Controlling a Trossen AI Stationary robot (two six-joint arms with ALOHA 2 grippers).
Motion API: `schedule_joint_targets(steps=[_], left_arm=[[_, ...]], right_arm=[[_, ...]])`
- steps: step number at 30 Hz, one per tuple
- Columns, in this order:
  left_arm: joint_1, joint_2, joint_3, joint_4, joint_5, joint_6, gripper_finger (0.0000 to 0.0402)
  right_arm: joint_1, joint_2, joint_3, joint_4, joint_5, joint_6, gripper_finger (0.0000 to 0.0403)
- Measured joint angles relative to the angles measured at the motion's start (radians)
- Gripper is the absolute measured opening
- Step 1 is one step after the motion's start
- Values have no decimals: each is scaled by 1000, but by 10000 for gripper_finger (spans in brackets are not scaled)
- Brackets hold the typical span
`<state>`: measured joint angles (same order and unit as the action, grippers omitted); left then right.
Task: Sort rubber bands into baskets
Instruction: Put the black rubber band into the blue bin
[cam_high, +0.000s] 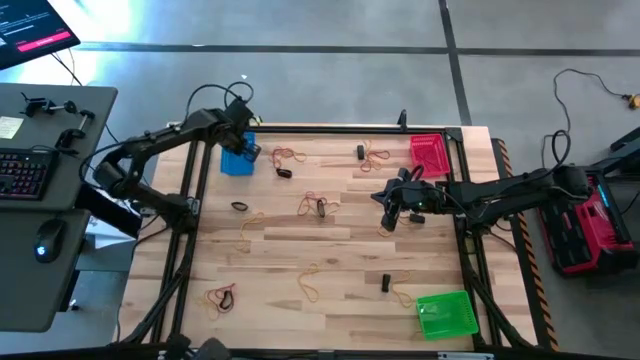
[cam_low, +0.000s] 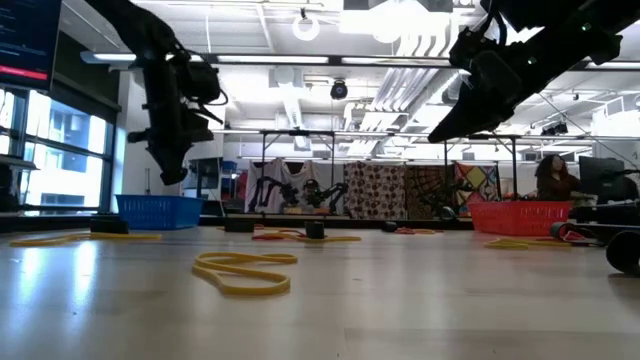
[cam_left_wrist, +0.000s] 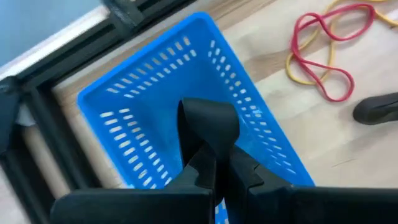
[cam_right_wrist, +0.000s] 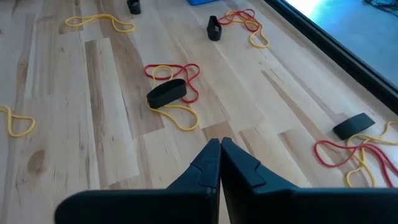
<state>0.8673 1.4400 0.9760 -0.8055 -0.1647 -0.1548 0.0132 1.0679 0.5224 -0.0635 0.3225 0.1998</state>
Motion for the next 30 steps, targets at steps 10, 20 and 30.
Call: schedule_joint_targets(steps=[10, 20, 30], left_arm=[[52, 130, 0, 12, 79, 27, 0], [115, 217, 0, 26, 81, 6, 0], [135, 282, 0, 65, 135, -8, 0]], right_arm=[[0, 0, 0, 0, 0, 9, 0], [0, 0, 0, 0, 0, 9, 0], [0, 0, 0, 0, 0, 8, 0]])
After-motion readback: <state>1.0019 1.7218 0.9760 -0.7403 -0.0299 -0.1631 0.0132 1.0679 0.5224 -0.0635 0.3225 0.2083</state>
